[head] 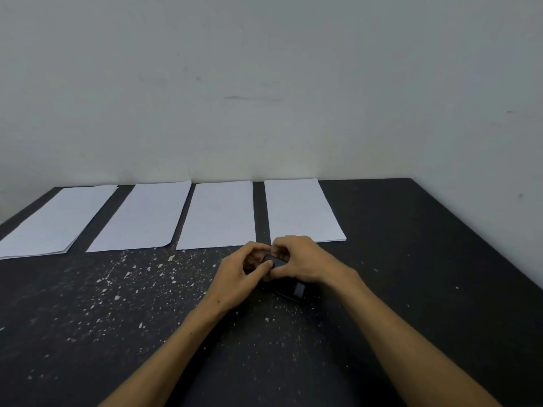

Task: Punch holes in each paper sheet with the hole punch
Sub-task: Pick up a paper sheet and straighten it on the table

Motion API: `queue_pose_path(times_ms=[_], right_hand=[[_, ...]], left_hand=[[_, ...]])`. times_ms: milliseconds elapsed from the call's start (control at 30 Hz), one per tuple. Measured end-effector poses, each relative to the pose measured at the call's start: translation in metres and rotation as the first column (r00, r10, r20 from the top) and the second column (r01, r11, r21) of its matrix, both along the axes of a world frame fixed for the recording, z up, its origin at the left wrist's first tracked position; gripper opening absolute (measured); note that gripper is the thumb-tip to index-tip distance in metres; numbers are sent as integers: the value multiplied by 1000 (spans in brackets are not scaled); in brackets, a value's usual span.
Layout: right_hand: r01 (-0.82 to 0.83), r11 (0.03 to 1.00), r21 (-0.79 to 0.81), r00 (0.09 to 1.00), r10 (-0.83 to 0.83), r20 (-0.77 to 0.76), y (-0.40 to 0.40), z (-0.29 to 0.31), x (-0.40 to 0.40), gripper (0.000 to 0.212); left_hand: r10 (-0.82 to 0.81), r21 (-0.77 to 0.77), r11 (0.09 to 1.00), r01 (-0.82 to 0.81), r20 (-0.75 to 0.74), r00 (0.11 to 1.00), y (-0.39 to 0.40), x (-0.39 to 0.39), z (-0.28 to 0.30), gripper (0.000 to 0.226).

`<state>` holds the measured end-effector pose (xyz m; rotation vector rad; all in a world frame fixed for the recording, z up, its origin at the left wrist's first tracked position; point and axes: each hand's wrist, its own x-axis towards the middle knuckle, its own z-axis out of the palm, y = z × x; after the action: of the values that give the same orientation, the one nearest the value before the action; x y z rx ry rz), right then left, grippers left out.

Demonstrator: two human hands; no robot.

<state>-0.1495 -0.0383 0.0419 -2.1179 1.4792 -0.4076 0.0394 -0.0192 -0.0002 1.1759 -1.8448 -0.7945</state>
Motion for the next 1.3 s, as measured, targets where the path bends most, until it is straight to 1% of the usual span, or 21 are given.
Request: queue_pose_path(times_ms=[100,167,200,267,333,367,433,500,567,633,667,733,767,833,900,933,1033,1133,1200,1300], right_hand=[[54,998,12,998,-54,9,-2,-4,-7,51],[117,993,30,989,-119,91,-4,-6,-18,53],[161,987,17,976,-162,143,-6,-8,-24,49],[281,957,-71,942,-261,209,-15,-13,-35,34],[398,898,-189,910,-360,206,-25,-21,-45,20],[447,865,-228,892,-411,187,-29,-24,-48,18],[522,814,-255,852,-511,114,-37,-27,-51,28],[579,778,-245,802,-597,-1,-44,-26,-51,50],[633,749,-194,744,-658,-115,-49,-22,-51,73],[681,725,-102,704,-687,-180,-54,-18,-51,89],[697,715,-60,693,-693,-200,-56,-16,-52,94],[712,702,-18,681,-696,-228,-60,-11,-53,100],[715,699,-10,677,-696,-239,-62,-8,-54,102],[718,696,6,671,-691,-270,-69,-5,-56,104],[706,708,19,675,-665,-320,-75,-4,-57,101],[699,715,25,678,-652,-339,-79,-4,-58,96],[691,721,51,695,-644,-321,-83,1,-59,75],[683,729,47,705,-640,-307,-83,7,-60,65],[679,732,54,711,-637,-298,-86,8,-62,62],[678,726,119,729,-642,-238,-92,8,-65,66]], left_hand=[[-8,-2,1000,9,67,998,-1,15,3,19],[-29,38,999,25,100,995,-1,24,9,14],[-41,80,996,31,118,992,-1,29,13,12],[-63,170,985,33,177,982,2,44,21,10],[-75,234,972,15,250,965,5,61,30,9],[-80,254,967,6,282,956,7,70,34,9],[-86,284,959,-16,345,935,11,81,41,9],[-82,313,948,-52,400,913,14,86,49,11],[-90,384,919,-92,429,899,15,86,56,14],[-115,434,892,-128,491,863,8,85,63,18],[-118,410,900,-146,554,824,1,85,67,25],[-50,273,945,-182,669,742,-17,80,72,47],[-2,202,962,-184,679,734,-27,75,75,52],[23,143,980,-140,613,790,-47,60,76,48],[-23,151,987,-64,515,857,-67,36,73,41],[-47,156,987,-34,488,872,-77,25,68,39],[-79,133,991,11,520,851,-100,-2,57,42],[-76,94,995,24,591,803,-115,-14,44,53],[-52,70,997,9,636,770,-121,-15,33,52],[-17,41,999,-12,644,765,-125,-15,19,45]])
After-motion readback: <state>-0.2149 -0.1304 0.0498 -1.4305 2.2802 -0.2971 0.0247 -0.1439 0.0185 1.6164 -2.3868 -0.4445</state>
